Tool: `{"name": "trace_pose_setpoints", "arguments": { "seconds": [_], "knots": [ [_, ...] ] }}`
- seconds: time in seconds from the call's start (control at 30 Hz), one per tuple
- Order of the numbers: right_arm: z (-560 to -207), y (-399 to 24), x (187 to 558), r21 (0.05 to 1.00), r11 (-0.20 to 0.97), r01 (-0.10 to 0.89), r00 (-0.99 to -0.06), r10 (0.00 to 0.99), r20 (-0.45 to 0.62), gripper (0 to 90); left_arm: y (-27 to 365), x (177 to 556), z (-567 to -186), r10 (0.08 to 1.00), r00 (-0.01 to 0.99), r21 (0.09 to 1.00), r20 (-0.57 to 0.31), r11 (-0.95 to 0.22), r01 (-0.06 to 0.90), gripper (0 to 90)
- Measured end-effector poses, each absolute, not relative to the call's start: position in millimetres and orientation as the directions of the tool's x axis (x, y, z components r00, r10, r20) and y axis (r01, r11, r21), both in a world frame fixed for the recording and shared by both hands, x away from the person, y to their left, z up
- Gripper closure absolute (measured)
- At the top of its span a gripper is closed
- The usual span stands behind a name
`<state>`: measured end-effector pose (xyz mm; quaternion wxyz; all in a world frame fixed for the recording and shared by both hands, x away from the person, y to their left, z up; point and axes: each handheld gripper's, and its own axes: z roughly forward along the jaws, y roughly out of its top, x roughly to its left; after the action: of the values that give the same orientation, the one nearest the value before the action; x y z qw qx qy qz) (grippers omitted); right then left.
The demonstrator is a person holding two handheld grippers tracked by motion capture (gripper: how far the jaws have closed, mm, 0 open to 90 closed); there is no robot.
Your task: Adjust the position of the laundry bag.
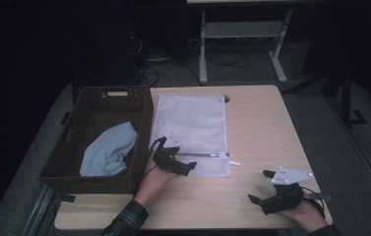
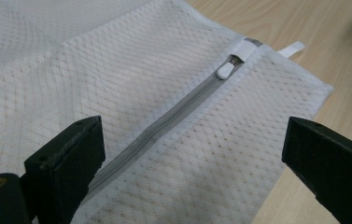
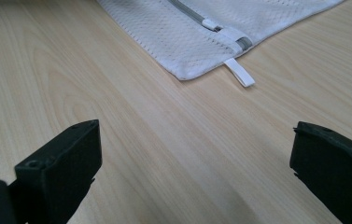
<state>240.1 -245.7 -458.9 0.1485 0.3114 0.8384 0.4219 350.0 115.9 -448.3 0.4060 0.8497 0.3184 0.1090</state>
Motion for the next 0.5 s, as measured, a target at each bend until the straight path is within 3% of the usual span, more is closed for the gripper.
{"name": "trace_pose_setpoints", "arguments": {
  "seconds": [0.5],
  "knots": [
    [-459,-247,241,0.803,0.442,0.4,-0.757,0.653,0.018,1.9,108,377,-449,0.645,0.759,0.749,-0.088,-0.46,0.477,6.5]
  ]
}}
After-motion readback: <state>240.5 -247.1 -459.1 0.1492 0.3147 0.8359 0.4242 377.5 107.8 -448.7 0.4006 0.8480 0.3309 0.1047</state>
